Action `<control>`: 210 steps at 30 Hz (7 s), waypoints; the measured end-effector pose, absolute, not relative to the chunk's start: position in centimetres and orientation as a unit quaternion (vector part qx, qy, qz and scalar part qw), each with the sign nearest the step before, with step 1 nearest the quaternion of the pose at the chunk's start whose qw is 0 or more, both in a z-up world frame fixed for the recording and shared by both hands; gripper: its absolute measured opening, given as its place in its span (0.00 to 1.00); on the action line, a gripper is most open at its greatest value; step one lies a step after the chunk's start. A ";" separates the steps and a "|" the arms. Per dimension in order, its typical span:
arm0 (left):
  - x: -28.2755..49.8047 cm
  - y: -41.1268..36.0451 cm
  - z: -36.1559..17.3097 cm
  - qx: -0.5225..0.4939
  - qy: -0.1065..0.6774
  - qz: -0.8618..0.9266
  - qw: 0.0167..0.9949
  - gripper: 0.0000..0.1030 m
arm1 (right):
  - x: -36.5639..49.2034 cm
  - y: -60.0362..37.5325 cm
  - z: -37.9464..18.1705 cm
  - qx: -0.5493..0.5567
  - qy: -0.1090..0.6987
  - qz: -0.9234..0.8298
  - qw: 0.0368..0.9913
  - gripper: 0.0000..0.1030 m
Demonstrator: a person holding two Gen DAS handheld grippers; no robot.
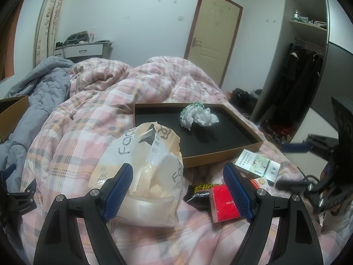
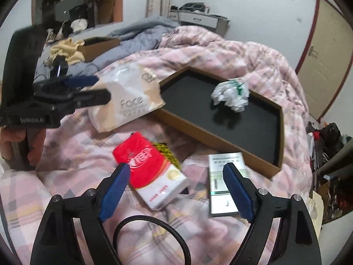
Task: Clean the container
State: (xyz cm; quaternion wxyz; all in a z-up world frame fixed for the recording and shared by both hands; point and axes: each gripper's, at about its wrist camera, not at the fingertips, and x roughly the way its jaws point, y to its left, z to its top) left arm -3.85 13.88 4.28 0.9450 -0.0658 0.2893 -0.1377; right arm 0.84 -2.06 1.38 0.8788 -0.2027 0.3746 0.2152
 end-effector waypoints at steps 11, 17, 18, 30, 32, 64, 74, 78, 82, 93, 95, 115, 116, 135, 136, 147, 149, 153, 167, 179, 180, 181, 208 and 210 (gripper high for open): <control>-3.9 13.8 4.3 -0.065 0.290 -0.138 0.945 0.79 | 7.1 -3.0 4.9 -0.221 0.383 0.142 0.886 0.83; -3.9 13.8 4.3 -0.065 0.291 -0.138 0.945 0.79 | 12.0 -2.5 4.2 -0.293 0.387 0.069 0.872 0.83; -3.9 13.8 4.3 -0.064 0.290 -0.138 0.945 0.79 | 13.1 -2.6 4.2 -0.274 0.394 0.076 0.874 0.83; -4.0 13.9 4.4 -0.063 0.290 -0.140 0.945 0.79 | 20.4 -0.3 0.7 -0.191 0.457 0.047 0.867 0.83; -4.0 13.9 4.4 -0.063 0.290 -0.140 0.945 0.79 | 21.0 -0.1 0.3 -0.183 0.462 0.043 0.867 0.83; -3.9 14.1 4.4 -0.066 0.291 -0.142 0.944 0.79 | 11.0 -3.0 2.7 -0.100 0.421 0.172 0.885 0.11; -3.8 14.1 4.4 -0.065 0.293 -0.143 0.943 0.79 | 3.0 -3.3 3.4 -0.088 0.363 0.271 0.887 0.11; -3.8 14.1 4.4 -0.065 0.291 -0.145 0.944 0.79 | 1.4 -3.2 4.8 -0.091 0.344 0.291 0.888 0.11; -3.8 14.1 4.4 -0.065 0.291 -0.145 0.943 0.79 | 0.0 -2.6 3.6 -0.128 0.354 0.275 0.884 0.11; -4.0 14.1 4.4 -0.062 0.290 -0.147 0.944 0.79 | 2.4 -0.9 -0.2 -0.194 0.405 0.192 0.873 0.10; -4.0 14.1 4.4 -0.062 0.288 -0.146 0.944 0.79 | 2.0 -1.2 -0.1 -0.195 0.402 0.190 0.874 0.10; -4.1 13.9 4.5 -0.057 0.285 -0.141 0.946 0.79 | -3.2 1.8 1.2 -0.280 0.343 0.128 0.888 0.10; -4.2 13.9 4.6 -0.054 0.283 -0.138 0.948 0.79 | -3.4 2.0 1.1 -0.288 0.340 0.121 0.887 0.10; -6.3 14.3 6.6 0.023 0.215 -0.005 0.976 0.80 | -3.2 2.9 0.2 -0.331 0.335 0.051 0.881 0.10; -5.6 14.1 6.0 0.026 0.240 -0.017 0.970 0.80 | -3.3 2.9 0.3 -0.331 0.335 0.052 0.881 0.10; -4.9 13.3 4.9 0.023 0.265 -0.050 0.963 0.79 | -2.3 2.2 -0.1 -0.322 0.353 0.046 0.877 0.17; -5.0 13.2 4.8 0.022 0.267 -0.057 0.962 0.79 | -2.2 1.7 -0.1 -0.324 0.354 0.038 0.876 0.36; -5.0 12.9 4.8 0.025 0.268 -0.064 0.961 0.80 | -2.5 0.5 0.3 -0.322 0.346 0.046 0.880 0.81; -5.0 13.0 4.9 0.009 0.264 -0.085 0.961 0.79 | -3.3 -6.3 5.1 -0.230 0.308 -0.004 0.923 0.81; -5.1 13.1 5.0 0.007 0.262 -0.086 0.961 0.79 | -14.3 -19.9 13.7 -0.060 0.129 -0.175 0.974 0.92; -5.0 13.1 5.0 0.007 0.263 -0.086 0.961 0.79 | -16.0 -21.3 14.1 -0.034 0.098 -0.181 0.978 1.00; -5.1 13.1 5.0 0.007 0.262 -0.087 0.961 0.79 | -17.6 -22.2 14.3 -0.017 0.064 -0.172 0.983 1.00; -3.0 15.9 3.4 -0.089 0.258 -0.079 0.959 0.98 | -3.9 -12.9 6.1 -0.048 0.159 0.077 0.983 1.00; -3.3 15.9 3.4 -0.086 0.244 -0.066 0.964 1.00 | -4.0 -12.6 6.0 -0.053 0.161 0.083 0.982 1.00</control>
